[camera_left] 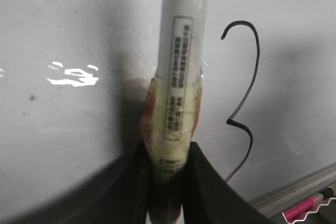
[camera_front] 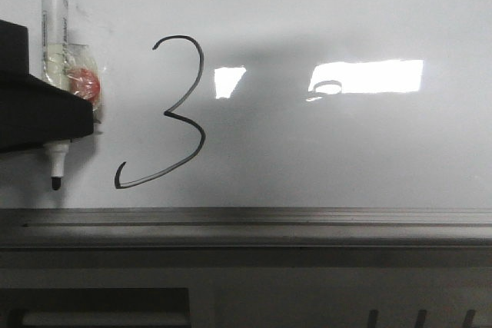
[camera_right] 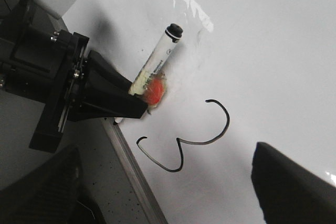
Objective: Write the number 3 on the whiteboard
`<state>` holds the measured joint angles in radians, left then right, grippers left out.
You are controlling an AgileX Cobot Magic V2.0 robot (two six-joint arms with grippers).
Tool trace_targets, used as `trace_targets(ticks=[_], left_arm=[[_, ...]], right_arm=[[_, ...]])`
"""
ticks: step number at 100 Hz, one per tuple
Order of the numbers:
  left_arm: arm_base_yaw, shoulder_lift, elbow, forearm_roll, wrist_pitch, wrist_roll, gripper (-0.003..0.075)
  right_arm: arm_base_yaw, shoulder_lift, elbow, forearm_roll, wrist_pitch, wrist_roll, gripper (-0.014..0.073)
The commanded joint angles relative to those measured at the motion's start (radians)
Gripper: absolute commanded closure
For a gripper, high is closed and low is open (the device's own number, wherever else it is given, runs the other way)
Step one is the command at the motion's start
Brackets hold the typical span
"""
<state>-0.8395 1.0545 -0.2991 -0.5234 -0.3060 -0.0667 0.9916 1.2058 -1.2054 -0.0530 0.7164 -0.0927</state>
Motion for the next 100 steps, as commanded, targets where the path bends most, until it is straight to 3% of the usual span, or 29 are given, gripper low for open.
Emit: trace_targets(ticks=[1,9,27,35,51,58,65,68,72,73,76,81,100], left_arm=[[-0.002,0.006,-0.023,-0.016,-0.048,-0.005,0.0734],[-0.002,0.006,-0.023,-0.016,-0.048,-0.005,0.0661],[-0.002,0.004,-0.023,-0.02,-0.054,-0.005,0.0306],[-0.002,-0.006,-0.023,-0.02,-0.05,-0.002,0.0276],[-0.002,-0.081,-0.023,-0.018,-0.048,0.067,0.0279],[-0.002,-0.14,-0.023,-0.016,-0.034,0.103,0.0279],[-0.002,-0.21,-0.023,-0.016,-0.018,0.128,0.0309],[-0.002,-0.241,-0.023,-0.014,-0.008,0.14,0.0349],[-0.002,-0.288,-0.023,-0.015,-0.003,0.167,0.0444],[-0.002,-0.305,-0.023,-0.015,0.0,0.173,0.0483],[-0.002,-0.338,-0.023,-0.015,0.002,0.203,0.0568],[-0.002,-0.406,-0.022,-0.012,0.013,0.269,0.0744],[-0.002,-0.613,-0.008,-0.01,0.045,0.424,0.0741]], right_arm=[[-0.007,-0.029,-0.034,-0.011,-0.051,0.002,0.0012],[-0.007,-0.029,-0.034,-0.011,-0.044,0.002,0.0012],[-0.007,-0.029,-0.034,-0.011,-0.042,0.002,0.0012],[-0.007,-0.029,-0.034,-0.011,-0.042,0.002,0.0012],[-0.007,-0.049,-0.034,-0.018,-0.028,0.002,0.0015],[-0.007,-0.07,-0.027,-0.018,-0.016,0.002,0.0071],[-0.008,-0.098,-0.025,-0.022,-0.006,0.01,0.0241],[-0.008,-0.117,-0.02,-0.032,-0.01,0.02,0.0372],[-0.008,-0.138,-0.008,-0.034,-0.016,0.023,0.0517],[-0.008,-0.147,-0.004,-0.034,-0.02,0.023,0.0601],[-0.008,-0.166,0.005,-0.034,-0.029,0.023,0.0667],[-0.008,-0.208,0.035,-0.034,-0.05,0.039,0.0646],[-0.008,-0.394,0.211,-0.041,-0.186,0.039,0.0646]])
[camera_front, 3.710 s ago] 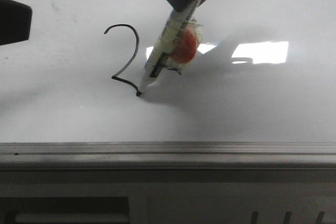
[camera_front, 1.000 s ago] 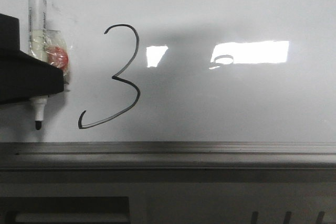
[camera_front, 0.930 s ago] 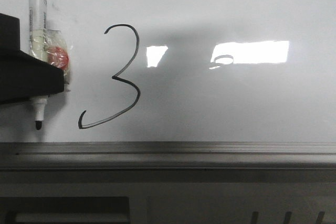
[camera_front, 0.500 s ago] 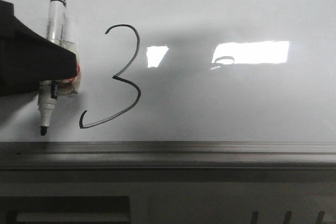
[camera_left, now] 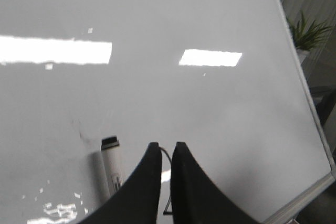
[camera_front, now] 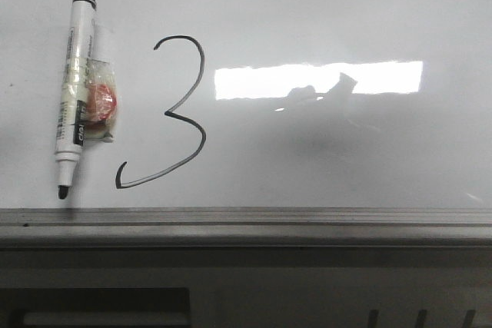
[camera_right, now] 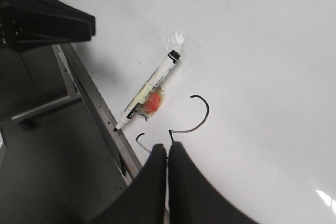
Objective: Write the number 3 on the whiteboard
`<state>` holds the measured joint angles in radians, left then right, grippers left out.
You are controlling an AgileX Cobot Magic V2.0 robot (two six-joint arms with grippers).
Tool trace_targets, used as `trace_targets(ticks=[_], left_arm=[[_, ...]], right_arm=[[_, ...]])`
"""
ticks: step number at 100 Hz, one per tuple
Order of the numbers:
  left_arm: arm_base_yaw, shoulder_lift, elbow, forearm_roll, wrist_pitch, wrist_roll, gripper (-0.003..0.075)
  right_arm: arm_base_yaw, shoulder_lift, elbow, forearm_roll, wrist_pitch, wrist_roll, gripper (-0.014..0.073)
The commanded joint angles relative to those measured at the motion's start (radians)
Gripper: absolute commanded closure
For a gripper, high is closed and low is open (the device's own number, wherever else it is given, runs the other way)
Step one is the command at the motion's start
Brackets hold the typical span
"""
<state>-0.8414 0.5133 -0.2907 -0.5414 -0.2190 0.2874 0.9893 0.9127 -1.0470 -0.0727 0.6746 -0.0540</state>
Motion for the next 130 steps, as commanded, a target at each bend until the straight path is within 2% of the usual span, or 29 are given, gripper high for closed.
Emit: trace_targets(ticks=[1,21,33,47,130], left_arm=[[0.0,-0.086,-0.012,0.01,-0.038,0.075,0.0741],[0.0,-0.279,0.084,0.01,-0.032,0.183,0.0741],[0.0,-0.365,0.135,0.01,-0.026,0.192,0.0741],[0.0,-0.387,0.152,0.01,-0.026,0.192,0.0741],[0.0,-0.387,0.155,0.008,-0.029,0.192,0.0741]], right_arm=[[-0.006,-0.109,0.071,-0.022,-0.153,0.0,0.0646],[-0.006,-0.393,0.375,-0.1,-0.48,0.0,0.0645],[-0.006,-0.524,0.535,-0.125,-0.522,0.0,0.0645],[-0.006,-0.617,0.642,-0.125,-0.531,0.0,0.0646],[-0.006,-0.639,0.678,-0.125,-0.518,0.0,0.0646]])
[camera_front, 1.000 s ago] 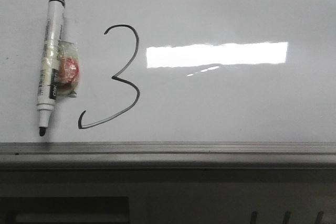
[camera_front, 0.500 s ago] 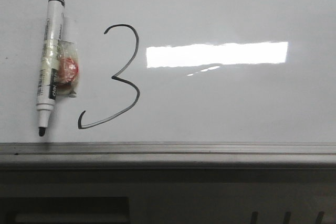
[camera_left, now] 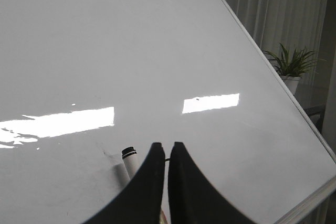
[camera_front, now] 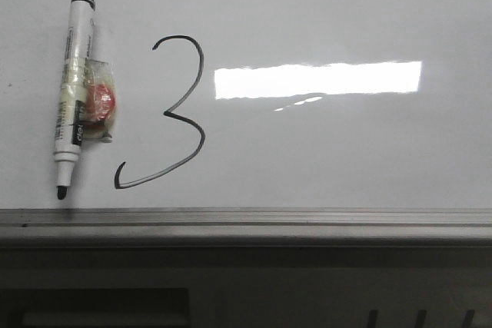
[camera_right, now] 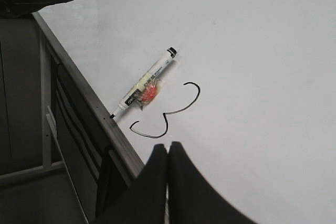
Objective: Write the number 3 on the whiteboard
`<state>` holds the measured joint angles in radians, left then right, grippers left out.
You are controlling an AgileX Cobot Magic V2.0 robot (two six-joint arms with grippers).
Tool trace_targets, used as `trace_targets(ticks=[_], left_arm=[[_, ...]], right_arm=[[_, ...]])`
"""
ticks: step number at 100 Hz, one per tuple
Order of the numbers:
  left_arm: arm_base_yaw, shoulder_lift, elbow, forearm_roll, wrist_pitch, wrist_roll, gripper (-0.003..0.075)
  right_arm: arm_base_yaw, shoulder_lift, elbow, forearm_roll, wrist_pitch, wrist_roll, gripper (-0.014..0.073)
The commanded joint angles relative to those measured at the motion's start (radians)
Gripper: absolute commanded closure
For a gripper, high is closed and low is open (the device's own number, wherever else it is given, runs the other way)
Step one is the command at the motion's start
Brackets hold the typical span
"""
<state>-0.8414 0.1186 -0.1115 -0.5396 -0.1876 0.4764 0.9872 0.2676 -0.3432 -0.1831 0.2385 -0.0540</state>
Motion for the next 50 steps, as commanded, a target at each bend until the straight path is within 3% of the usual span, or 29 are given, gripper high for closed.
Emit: trace_targets(ticks=[1,16,30,50], left_arm=[[0.0,0.008,-0.025,0.006,-0.06,0.003,0.0741],[0.0,0.002,0.026,0.007,-0.113,0.003,0.0741],[0.017,0.001,0.057,0.126,-0.165,-0.003,0.0741],[0.21,0.001,0.059,0.294,-0.141,-0.189,0.0741]], right_arm=[[-0.004,0.006,-0.026,-0.015,-0.082,0.0,0.0646],[-0.004,0.006,-0.026,-0.015,-0.082,0.0,0.0646],[-0.004,0.006,-0.026,-0.015,-0.082,0.0,0.0646],[-0.004,0.006,-0.026,-0.015,-0.082,0.0,0.0646]])
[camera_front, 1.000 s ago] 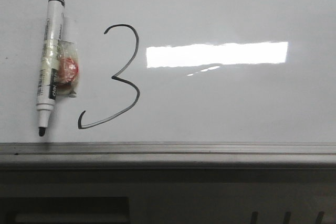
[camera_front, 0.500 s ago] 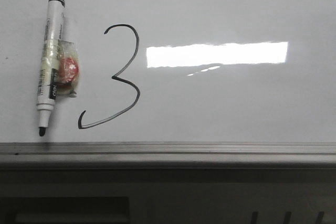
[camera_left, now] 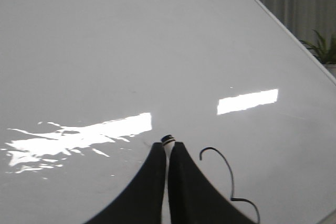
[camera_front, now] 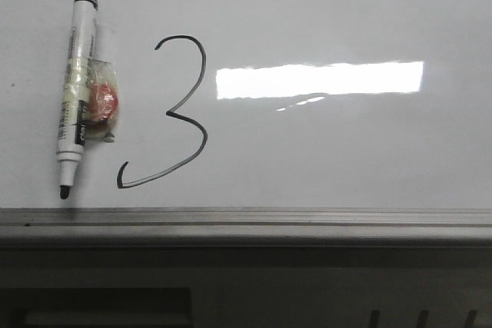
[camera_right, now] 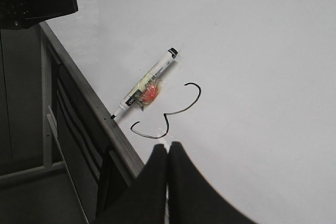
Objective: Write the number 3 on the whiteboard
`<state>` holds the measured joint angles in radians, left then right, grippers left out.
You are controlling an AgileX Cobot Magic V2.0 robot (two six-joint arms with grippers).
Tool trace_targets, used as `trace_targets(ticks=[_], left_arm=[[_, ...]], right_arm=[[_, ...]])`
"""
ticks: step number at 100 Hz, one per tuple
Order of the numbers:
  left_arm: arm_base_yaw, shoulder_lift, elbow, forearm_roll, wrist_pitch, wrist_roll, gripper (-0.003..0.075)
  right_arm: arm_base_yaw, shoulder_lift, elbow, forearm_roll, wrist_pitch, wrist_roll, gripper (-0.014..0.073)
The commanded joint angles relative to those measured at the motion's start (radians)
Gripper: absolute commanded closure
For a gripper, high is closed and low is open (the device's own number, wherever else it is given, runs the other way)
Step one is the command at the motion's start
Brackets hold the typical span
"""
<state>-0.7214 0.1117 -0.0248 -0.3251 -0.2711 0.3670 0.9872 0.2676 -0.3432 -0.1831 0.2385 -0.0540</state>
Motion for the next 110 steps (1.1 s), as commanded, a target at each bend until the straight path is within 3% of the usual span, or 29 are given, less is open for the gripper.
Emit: trace_targets(ticks=[1,22,46,78,110], left_arm=[[0.09,0.008,-0.027,0.084,-0.053,-0.078,0.0741],[0.395,0.006,-0.017,0.164,0.003,-0.128,0.0741],[0.644,-0.104,0.061,0.366,0.067,-0.397,0.0741],[0.678,-0.143,0.063,0.375,0.543,-0.399,0.0741],[0.678,-0.143,0.063,0.37,0.541,-0.399,0.0741]], right_arm=[[-0.004,0.006,-0.026,-0.015,-0.082,0.0,0.0646],[-0.004,0.006,-0.026,-0.015,-0.082,0.0,0.0646],[-0.004,0.006,-0.026,-0.015,-0.082,0.0,0.0646],[-0.004,0.006,-0.026,-0.015,-0.084,0.0,0.0646],[-0.004,0.006,-0.026,-0.015,-0.084,0.0,0.0646]])
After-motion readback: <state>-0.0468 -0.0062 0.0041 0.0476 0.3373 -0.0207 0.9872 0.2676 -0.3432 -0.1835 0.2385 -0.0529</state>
